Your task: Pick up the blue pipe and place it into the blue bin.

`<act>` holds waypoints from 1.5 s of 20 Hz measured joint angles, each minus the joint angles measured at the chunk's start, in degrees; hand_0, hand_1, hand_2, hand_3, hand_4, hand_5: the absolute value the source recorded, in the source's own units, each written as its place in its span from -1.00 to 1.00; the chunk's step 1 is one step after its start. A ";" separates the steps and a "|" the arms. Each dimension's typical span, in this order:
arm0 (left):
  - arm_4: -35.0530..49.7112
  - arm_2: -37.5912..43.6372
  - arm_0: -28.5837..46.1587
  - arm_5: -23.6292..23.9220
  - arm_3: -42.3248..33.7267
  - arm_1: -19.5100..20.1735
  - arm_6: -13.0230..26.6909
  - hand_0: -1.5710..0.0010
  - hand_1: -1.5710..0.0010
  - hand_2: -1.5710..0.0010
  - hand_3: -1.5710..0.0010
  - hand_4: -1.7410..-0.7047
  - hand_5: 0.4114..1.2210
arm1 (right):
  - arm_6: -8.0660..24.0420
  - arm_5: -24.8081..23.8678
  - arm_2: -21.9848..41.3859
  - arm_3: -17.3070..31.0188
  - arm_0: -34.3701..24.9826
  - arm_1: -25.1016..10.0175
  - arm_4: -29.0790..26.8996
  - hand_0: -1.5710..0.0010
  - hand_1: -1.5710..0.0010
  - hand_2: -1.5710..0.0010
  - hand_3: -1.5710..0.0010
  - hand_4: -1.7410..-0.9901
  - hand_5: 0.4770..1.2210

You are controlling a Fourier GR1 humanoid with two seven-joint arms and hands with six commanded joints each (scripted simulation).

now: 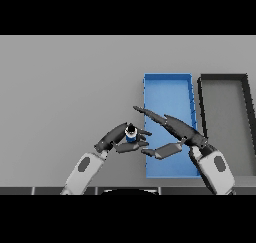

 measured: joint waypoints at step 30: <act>1.13 4.58 1.17 -6.67 -0.56 -2.84 3.44 -1.00 -1.00 -1.00 -0.82 -0.98 1.00 | -3.17 0.69 11.42 12.91 -16.79 8.86 0.52 -0.95 -0.95 -0.95 -0.91 -0.95 0.84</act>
